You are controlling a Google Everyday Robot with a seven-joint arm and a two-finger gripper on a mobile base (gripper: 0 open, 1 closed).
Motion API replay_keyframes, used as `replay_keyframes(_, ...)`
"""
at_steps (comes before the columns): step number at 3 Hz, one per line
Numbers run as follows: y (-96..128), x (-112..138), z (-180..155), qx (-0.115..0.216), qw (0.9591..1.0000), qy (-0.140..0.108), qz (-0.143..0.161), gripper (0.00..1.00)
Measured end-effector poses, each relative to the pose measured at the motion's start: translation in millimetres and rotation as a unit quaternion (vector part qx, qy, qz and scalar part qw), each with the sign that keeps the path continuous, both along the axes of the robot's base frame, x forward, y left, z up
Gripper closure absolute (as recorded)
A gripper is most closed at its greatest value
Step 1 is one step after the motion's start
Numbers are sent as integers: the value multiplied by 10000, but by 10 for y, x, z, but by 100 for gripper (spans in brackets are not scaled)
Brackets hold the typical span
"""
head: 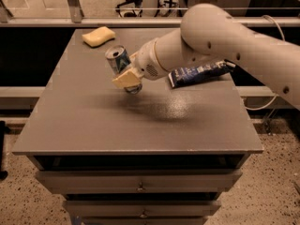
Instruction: Knock redbull can over
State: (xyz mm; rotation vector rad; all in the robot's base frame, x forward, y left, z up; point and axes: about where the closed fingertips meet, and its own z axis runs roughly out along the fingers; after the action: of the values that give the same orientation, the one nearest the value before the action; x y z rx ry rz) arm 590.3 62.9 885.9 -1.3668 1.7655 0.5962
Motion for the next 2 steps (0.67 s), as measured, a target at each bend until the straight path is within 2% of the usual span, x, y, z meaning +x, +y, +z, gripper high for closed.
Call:
replay_keyframes(1, -76, 85, -99, -874, 9958, 63, 269, 100)
replay_keyframes(2, -1, 63, -209, -1633, 9838, 115, 734, 98)
